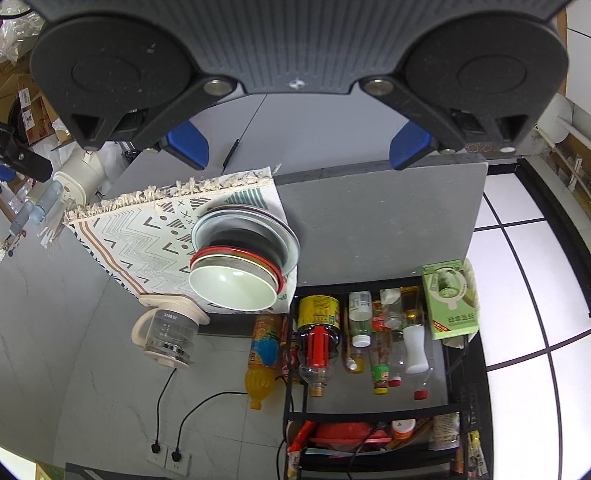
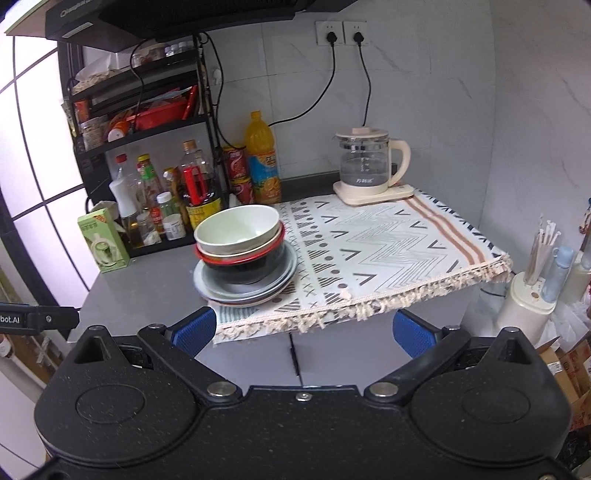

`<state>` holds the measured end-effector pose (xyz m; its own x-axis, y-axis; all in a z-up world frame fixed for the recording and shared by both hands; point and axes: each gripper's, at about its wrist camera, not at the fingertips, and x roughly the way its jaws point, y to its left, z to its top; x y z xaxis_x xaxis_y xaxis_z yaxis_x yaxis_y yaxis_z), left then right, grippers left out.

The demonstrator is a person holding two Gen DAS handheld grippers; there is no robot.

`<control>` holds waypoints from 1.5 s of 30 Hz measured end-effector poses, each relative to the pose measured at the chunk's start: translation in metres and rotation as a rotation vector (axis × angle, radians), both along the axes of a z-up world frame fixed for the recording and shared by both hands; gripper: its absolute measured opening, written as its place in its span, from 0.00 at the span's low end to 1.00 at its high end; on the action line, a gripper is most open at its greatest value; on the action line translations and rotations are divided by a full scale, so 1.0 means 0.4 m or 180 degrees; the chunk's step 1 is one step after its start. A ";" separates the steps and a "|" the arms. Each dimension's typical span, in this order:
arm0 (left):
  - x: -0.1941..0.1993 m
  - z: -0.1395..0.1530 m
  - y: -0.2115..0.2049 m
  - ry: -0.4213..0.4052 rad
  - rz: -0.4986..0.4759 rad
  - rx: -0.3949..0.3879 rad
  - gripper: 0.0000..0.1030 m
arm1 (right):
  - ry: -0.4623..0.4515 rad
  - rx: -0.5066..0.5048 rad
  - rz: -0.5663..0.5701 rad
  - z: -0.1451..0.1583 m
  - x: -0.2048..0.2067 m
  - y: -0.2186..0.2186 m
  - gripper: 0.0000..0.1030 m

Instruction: Organize plates and bowls

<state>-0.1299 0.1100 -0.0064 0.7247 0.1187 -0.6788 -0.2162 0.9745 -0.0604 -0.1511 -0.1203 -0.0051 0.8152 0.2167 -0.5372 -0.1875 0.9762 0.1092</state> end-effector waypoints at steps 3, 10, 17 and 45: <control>-0.008 0.004 0.010 0.0004 0.0020 -0.0011 1.00 | 0.0009 0.0026 0.0024 0.003 -0.005 0.008 1.00; -0.011 0.006 0.015 -0.0003 0.0035 -0.0027 1.00 | 0.0008 0.0052 0.0096 0.005 -0.007 0.028 1.00; -0.009 0.001 0.008 0.0021 0.0018 -0.0026 1.00 | 0.0036 0.0060 0.0102 0.006 0.006 0.032 1.00; 0.026 -0.015 -0.018 0.0092 -0.0089 -0.0076 1.00 | 0.0114 0.0030 0.0025 -0.003 0.005 0.032 1.00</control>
